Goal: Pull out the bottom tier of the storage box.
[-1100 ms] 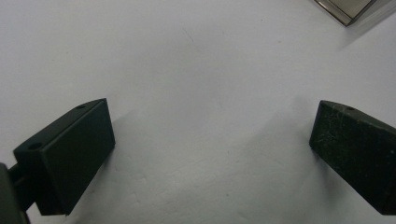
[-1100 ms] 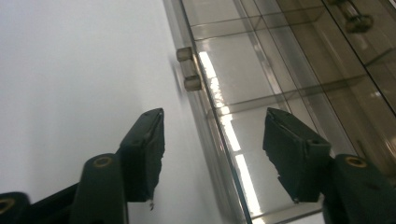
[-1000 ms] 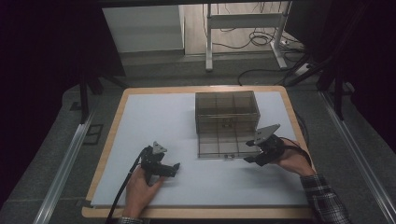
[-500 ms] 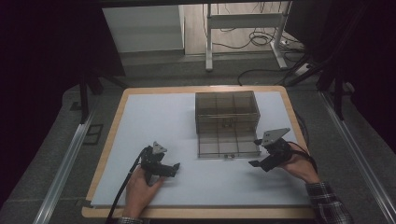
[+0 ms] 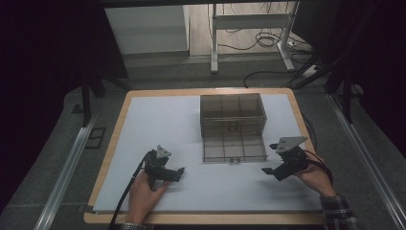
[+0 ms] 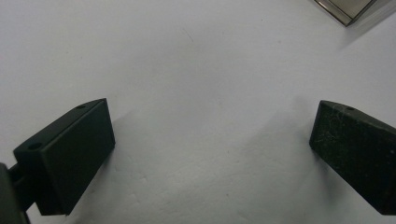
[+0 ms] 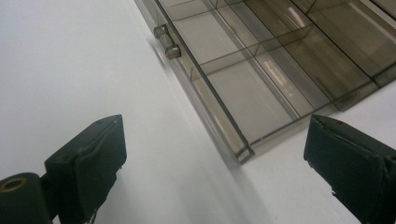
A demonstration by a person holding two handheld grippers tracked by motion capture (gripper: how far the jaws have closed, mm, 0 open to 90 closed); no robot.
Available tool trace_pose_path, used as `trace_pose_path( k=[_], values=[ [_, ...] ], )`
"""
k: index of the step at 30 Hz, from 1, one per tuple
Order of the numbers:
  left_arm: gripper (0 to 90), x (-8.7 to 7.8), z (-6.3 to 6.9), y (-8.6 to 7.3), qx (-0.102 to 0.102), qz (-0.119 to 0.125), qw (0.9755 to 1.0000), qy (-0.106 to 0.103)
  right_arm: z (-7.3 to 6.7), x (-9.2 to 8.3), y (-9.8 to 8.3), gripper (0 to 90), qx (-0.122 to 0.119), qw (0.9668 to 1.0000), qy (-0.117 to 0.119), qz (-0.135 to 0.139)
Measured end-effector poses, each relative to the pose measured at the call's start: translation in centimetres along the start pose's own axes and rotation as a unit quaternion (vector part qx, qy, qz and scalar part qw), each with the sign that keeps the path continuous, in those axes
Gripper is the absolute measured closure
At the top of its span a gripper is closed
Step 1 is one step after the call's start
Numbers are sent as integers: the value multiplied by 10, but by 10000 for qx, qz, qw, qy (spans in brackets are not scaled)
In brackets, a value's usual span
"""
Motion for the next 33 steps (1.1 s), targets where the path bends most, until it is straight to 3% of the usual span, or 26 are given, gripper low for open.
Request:
trace_pose_path(
  k=[16,33],
  values=[
    [0,0,0,0,-3,1,10000,1,2,-17,-27,2,606,9973,-381,171],
    [0,0,0,0,0,-1,10000,3,-11,-16,-65,1,954,9947,-377,85]
  ],
)
Point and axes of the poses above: each handheld gripper's, and its own axes: x roughly forward along the jaws, y roughly out of its top, z roughly to its right, the point moved 9 cm from there along x, roughly forward along the jaws, and after that the axes turned 4 degrees about x, right-handed, at the moved point
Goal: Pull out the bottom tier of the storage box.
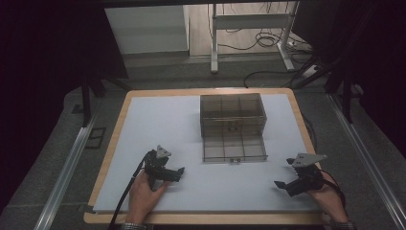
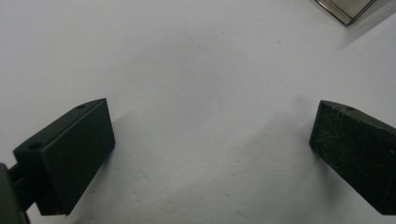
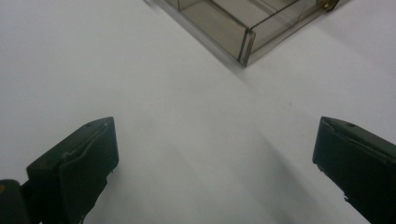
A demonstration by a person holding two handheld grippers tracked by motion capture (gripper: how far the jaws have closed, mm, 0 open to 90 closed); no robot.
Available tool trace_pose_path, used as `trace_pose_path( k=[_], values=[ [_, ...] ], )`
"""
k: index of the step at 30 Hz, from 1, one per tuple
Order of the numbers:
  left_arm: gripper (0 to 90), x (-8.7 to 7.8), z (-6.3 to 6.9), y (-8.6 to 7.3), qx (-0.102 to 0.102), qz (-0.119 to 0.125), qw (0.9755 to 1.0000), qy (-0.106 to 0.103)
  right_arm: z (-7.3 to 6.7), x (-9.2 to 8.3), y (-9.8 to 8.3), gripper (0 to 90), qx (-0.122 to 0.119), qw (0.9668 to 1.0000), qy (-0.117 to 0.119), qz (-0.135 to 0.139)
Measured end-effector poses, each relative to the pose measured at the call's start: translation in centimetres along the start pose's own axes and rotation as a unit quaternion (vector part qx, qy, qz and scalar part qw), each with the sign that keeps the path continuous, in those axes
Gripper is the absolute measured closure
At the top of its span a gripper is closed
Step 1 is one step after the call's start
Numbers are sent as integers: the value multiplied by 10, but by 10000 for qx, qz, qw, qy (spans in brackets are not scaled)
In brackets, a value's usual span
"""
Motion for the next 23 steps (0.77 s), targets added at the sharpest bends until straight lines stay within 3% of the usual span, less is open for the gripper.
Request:
trace_pose_path(
  k=[7,23],
  values=[
    [0,0,0,0,0,1,10000,-1,-1,5,-12,1,134,9999,30,-75],
    [0,0,0,0,4,-1,10000,0,0,6,-13,0,138,9999,-25,-89]
  ],
)
Point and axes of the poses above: each handheld gripper's, and its own axes: x roughly forward along the jaws, y roughly out of its top, z roughly to its right, the point moved 9 cm from there along x, roughly forward along the jaws, and after that the axes turned 4 degrees about x, right-handed, at the moved point
